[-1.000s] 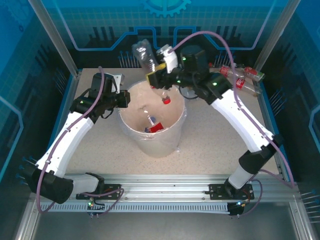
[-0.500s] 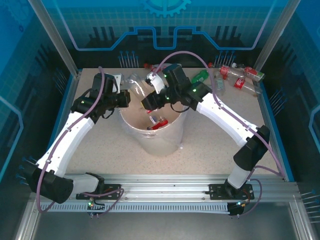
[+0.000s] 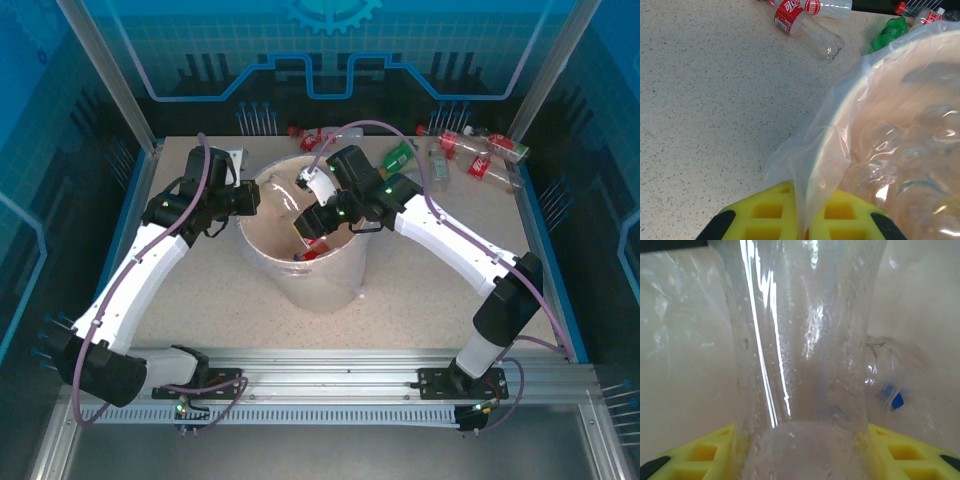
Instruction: Put the plastic bottles in the bin
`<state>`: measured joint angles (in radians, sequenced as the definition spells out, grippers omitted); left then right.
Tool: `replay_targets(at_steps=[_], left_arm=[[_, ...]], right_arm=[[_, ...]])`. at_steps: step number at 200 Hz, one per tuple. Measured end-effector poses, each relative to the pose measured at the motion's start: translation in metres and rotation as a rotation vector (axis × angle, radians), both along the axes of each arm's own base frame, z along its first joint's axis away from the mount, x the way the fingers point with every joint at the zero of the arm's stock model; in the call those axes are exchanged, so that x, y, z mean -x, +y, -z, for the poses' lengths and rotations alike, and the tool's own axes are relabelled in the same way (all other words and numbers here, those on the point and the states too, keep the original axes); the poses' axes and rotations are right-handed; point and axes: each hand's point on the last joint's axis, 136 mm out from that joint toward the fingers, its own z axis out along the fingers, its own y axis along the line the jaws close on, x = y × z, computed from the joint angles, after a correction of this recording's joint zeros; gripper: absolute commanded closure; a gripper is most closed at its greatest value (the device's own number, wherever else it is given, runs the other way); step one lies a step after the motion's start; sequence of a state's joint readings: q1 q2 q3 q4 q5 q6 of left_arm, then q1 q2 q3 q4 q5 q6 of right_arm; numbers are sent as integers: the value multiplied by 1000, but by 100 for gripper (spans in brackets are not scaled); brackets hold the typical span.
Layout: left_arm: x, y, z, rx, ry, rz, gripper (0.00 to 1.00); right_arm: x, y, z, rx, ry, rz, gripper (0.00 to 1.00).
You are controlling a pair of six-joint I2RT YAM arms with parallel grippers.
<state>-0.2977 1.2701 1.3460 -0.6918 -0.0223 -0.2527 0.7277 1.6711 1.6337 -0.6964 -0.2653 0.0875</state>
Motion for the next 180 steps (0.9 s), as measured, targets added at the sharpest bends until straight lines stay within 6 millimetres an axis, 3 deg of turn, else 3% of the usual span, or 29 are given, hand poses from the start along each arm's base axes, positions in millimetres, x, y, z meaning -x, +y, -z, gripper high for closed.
replay_targets(at_steps=[35, 77, 146, 180], left_arm=[[0, 0, 0, -1, 1, 0, 100], [0, 0, 0, -1, 2, 0, 100], [0, 0, 0, -1, 3, 0, 100], [0, 0, 0, -1, 4, 1, 100]], right_arm=[[2, -2, 6, 16, 15, -2, 75], [2, -2, 7, 16, 15, -2, 46], [3, -2, 6, 18, 11, -7, 30], [2, -1, -5, 4, -9, -16, 21]])
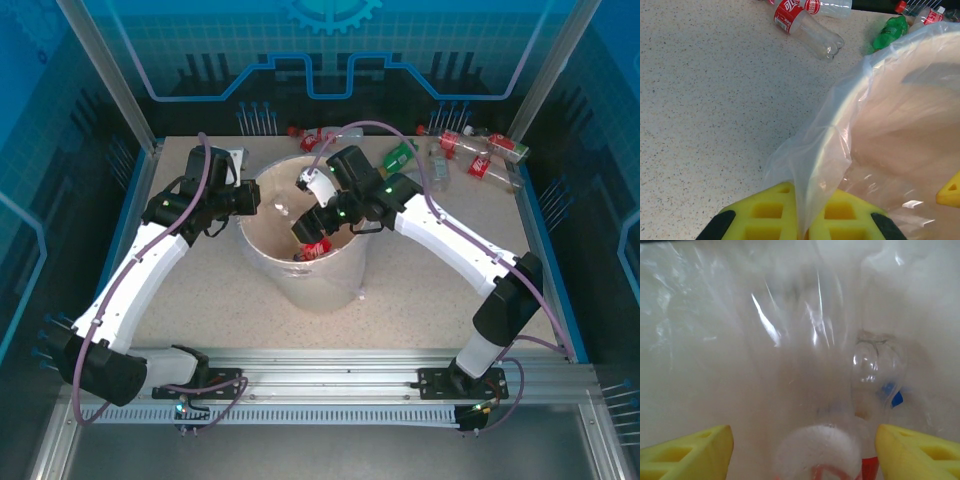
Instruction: Put the plastic bottles in the bin
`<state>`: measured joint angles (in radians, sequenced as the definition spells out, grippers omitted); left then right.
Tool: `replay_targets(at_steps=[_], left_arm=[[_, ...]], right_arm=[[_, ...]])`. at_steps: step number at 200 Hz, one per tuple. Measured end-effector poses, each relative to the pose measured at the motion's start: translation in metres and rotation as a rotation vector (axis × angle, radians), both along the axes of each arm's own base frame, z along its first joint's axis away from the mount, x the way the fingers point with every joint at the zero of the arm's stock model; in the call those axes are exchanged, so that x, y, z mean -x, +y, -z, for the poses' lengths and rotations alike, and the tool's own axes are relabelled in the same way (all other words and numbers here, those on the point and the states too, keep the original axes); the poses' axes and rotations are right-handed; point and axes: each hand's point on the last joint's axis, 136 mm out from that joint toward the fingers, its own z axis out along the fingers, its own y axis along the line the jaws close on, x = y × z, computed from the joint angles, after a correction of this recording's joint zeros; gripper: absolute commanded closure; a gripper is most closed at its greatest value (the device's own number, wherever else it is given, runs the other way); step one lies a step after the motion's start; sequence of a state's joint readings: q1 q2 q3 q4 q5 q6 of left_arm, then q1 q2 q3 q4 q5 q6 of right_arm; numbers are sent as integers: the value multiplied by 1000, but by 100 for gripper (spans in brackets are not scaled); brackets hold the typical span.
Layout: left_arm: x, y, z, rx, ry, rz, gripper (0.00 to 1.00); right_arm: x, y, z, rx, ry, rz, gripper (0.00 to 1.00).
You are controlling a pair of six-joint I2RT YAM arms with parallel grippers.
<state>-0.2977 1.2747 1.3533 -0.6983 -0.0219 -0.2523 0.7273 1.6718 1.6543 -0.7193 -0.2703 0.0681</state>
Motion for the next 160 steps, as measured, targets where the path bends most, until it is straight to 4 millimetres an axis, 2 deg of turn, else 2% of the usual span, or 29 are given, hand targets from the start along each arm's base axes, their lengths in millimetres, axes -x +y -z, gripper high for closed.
replay_targets(at_steps=[63, 105, 130, 145, 160], left_arm=[[0, 3, -2, -22, 7, -9, 100], [-4, 14, -8, -68, 8, -33, 100], [-8, 33, -10, -80, 10, -79, 100], [-10, 48, -9, -81, 18, -119, 100], [-11, 64, -8, -82, 26, -164, 100]], right_arm=[[-5, 5, -40, -49, -91, -24, 15], [-4, 0, -87, -115, -216, -42, 13], [-11, -15, -129, -182, -329, -10, 11], [-22, -32, -152, -220, -391, 37, 11], [-37, -51, -167, -243, -437, 94, 10]])
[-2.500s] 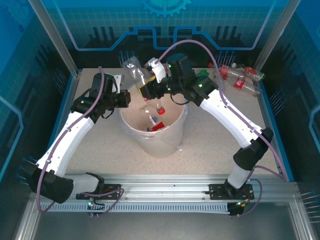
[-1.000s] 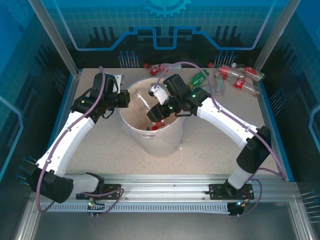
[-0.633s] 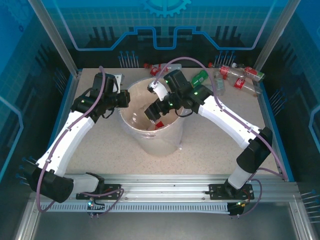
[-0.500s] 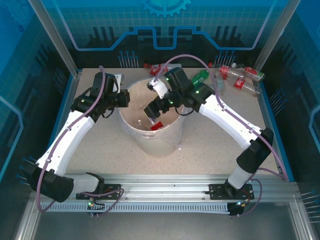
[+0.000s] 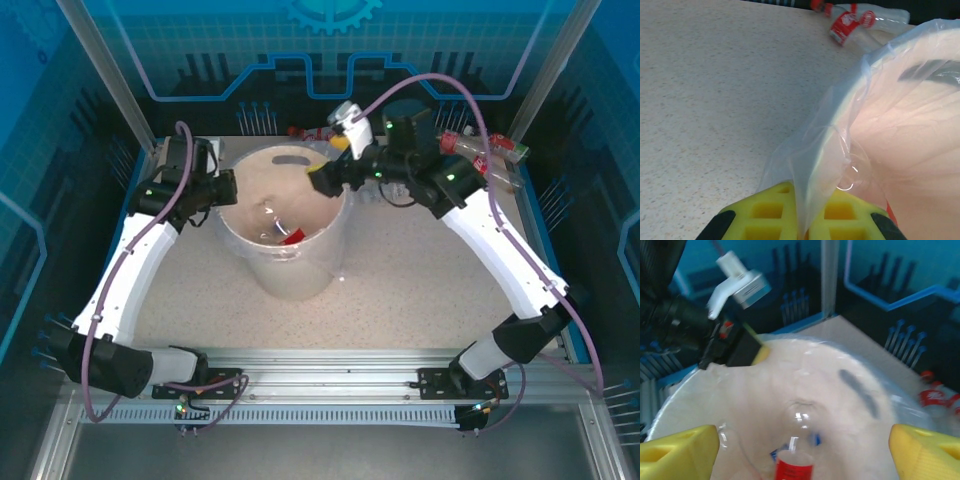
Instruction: Put the plastic bottles in the bin
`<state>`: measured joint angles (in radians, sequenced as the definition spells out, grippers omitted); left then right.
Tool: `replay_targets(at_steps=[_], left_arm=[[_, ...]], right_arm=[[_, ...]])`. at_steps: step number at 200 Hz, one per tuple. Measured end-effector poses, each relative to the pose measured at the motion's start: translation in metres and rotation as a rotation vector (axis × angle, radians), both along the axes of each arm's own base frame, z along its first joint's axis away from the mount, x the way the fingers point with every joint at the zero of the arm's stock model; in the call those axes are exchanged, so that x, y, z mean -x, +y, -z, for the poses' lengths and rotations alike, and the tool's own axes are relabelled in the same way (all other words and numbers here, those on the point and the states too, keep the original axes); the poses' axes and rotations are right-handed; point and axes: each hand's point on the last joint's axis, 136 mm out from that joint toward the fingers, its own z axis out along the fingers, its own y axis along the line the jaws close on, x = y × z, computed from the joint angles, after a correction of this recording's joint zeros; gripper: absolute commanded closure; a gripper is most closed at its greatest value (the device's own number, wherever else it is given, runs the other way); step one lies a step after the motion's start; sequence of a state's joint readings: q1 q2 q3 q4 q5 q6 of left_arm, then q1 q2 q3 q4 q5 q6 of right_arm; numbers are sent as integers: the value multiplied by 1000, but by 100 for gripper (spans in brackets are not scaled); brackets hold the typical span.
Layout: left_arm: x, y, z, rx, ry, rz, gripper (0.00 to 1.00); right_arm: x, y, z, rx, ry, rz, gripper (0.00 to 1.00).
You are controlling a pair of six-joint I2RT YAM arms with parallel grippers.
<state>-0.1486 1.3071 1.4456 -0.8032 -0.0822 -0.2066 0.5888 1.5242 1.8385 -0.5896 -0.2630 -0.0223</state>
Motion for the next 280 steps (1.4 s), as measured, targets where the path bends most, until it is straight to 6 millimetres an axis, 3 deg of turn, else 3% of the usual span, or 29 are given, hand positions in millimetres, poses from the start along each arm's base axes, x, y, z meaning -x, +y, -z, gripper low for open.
replay_targets(at_steps=[24, 51, 73, 109, 143, 169, 197, 280], left_arm=[[1, 27, -1, -4, 3, -71, 100], [9, 53, -6, -26, -5, -136, 100], [15, 67, -11, -35, -19, -172, 100], [21, 74, -4, -34, -4, -192, 100], [24, 73, 2, -27, 18, -184, 100], [25, 71, 2, -22, 20, -179, 100], [25, 71, 3, -19, 22, -177, 100], [23, 68, 4, -3, 16, -166, 100]], right_arm=[[-33, -28, -6, -38, -15, 95, 10], [-82, -46, 22, -47, 38, 179, 8], [-129, -47, 72, -15, 126, 221, 6], [-210, -34, 172, 83, 250, 289, 0], [-258, -29, 251, 163, 321, 354, 0], [-277, -29, 293, 199, 355, 391, 0], [-283, -29, 327, 216, 395, 413, 0], [-297, -26, 383, 181, 478, 468, 0]])
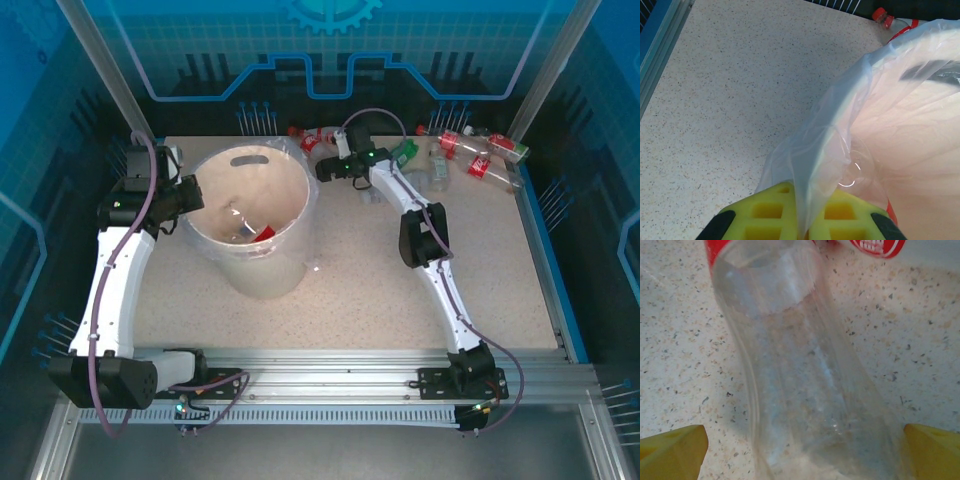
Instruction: Put the plastic bottles in the bin
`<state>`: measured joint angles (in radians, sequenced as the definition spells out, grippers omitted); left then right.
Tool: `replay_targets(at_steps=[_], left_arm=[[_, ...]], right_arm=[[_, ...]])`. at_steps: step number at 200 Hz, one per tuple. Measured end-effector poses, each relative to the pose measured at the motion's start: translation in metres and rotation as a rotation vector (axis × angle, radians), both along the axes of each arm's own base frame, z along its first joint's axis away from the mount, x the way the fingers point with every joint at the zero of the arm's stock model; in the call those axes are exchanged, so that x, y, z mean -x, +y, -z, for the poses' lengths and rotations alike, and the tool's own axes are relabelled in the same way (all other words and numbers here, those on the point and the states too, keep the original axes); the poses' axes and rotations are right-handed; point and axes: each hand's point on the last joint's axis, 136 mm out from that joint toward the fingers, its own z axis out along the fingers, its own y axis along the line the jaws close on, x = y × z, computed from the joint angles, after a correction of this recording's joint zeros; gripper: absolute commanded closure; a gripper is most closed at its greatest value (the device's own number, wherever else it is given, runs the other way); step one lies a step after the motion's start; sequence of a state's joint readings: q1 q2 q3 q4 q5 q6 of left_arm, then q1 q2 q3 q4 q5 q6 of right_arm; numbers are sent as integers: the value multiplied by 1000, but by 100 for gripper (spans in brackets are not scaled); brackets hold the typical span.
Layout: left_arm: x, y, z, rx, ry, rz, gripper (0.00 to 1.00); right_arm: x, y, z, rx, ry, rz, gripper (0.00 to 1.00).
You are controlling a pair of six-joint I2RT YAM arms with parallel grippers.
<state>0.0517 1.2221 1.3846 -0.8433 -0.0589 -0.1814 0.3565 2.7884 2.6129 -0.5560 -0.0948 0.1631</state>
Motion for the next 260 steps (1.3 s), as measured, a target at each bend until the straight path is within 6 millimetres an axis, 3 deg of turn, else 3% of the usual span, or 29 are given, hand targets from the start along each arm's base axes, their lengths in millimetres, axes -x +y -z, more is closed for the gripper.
replay_targets(at_steps=[20, 61, 119, 152, 188, 227, 260], left_arm=[[0, -1, 0, 2, -2, 2, 100], [0, -1, 0, 3, -2, 3, 100], [0, -1, 0, 2, 1, 3, 100], [3, -1, 0, 3, 5, 2, 100], [5, -1, 0, 3, 7, 3, 100], [6, -2, -1, 6, 7, 5, 100], [6, -4, -1, 18, 6, 15, 100]], right_arm=[[0, 1, 5, -28, 18, 13, 1], [-9, -5, -5, -130, 34, 50, 22], [-17, -9, -13, -187, 19, 60, 41], [-17, -7, -6, -199, 8, 52, 43], [10, -17, -7, -179, 36, 52, 46], [42, -27, -37, -169, 31, 46, 47], [68, -37, -96, -168, -43, 30, 49]])
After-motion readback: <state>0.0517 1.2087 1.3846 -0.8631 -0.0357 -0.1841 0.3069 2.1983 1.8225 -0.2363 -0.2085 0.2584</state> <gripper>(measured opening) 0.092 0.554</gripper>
